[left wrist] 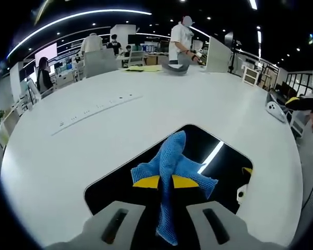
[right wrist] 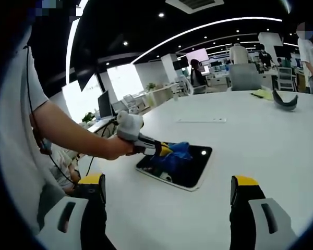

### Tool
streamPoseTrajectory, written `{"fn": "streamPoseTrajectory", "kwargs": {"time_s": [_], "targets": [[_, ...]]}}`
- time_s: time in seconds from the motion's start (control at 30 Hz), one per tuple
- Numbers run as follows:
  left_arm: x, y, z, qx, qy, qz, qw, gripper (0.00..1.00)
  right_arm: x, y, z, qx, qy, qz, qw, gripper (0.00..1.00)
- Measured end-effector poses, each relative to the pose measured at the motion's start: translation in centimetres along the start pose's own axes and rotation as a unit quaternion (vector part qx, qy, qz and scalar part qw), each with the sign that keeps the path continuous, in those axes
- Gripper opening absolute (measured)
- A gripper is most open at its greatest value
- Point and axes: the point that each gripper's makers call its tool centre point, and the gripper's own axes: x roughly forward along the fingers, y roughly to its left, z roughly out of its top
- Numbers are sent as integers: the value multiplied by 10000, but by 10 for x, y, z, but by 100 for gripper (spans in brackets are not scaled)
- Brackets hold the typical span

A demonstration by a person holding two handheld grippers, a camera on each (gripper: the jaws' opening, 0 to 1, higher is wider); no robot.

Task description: Wipe the mirror surface with the cleaning cloth until all visible marks leave the cleaned area.

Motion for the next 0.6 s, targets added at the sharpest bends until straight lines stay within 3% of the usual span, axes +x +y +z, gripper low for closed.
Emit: {"fn": "streamPoseTrajectory", "kwargs": {"time_s": [0.6], "targets": [[6,12,6,-11,-51,58,10000,4,2,-4,-5,55,48,-58,10000,100]]}}
